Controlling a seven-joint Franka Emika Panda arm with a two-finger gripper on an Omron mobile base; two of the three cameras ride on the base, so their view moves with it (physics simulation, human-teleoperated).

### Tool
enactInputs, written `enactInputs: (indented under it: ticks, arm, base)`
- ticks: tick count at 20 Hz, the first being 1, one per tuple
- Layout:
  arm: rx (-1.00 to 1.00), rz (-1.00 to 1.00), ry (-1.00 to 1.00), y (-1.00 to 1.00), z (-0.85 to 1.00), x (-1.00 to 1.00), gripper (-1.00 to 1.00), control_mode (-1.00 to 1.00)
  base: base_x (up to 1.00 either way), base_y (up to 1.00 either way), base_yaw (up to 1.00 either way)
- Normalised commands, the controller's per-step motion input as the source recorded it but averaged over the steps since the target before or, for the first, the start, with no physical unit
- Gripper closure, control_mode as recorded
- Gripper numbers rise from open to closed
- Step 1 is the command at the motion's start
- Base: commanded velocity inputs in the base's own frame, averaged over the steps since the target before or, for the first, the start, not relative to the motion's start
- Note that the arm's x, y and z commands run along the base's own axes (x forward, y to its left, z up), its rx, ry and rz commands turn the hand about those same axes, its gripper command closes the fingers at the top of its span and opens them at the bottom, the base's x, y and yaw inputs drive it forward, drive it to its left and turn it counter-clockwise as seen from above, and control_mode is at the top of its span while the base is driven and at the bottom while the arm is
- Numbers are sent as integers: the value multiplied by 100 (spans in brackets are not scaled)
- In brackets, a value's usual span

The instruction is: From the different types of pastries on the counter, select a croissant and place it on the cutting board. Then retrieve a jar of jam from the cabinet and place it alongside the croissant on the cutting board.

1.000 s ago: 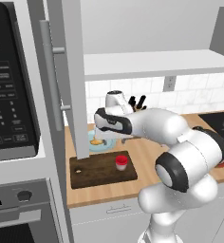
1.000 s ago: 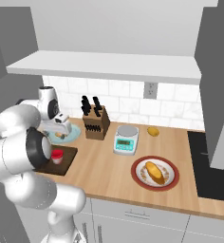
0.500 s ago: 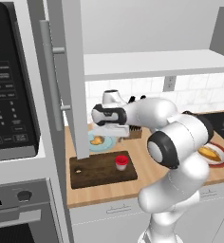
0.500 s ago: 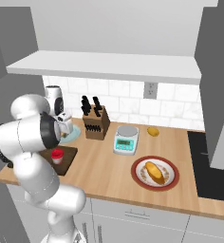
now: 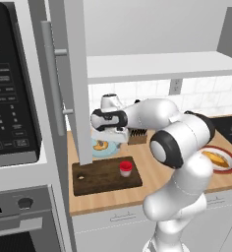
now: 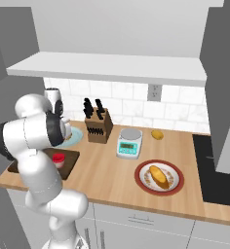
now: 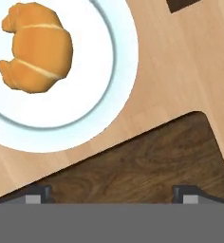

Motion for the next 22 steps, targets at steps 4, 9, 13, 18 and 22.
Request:
enactInputs:
  ticks: [4, 9, 13, 18, 22]
  arm:
    - [-7, -13, -6, 23, -3, 59, -100, -100]
    - [4, -11, -1, 29, 22, 47, -100, -100]
    - [-1, -3, -1, 11, 4, 25, -100, -100]
    - [-10, 0, -1, 0, -5, 10, -100, -100]
    - [-14, 0, 0, -1, -17, 13, -100, -100]
  base:
    - [0, 0, 0]
    - [0, 0, 0]
    - [0, 0, 0]
    - [0, 0, 0]
    - [0, 0, 0]
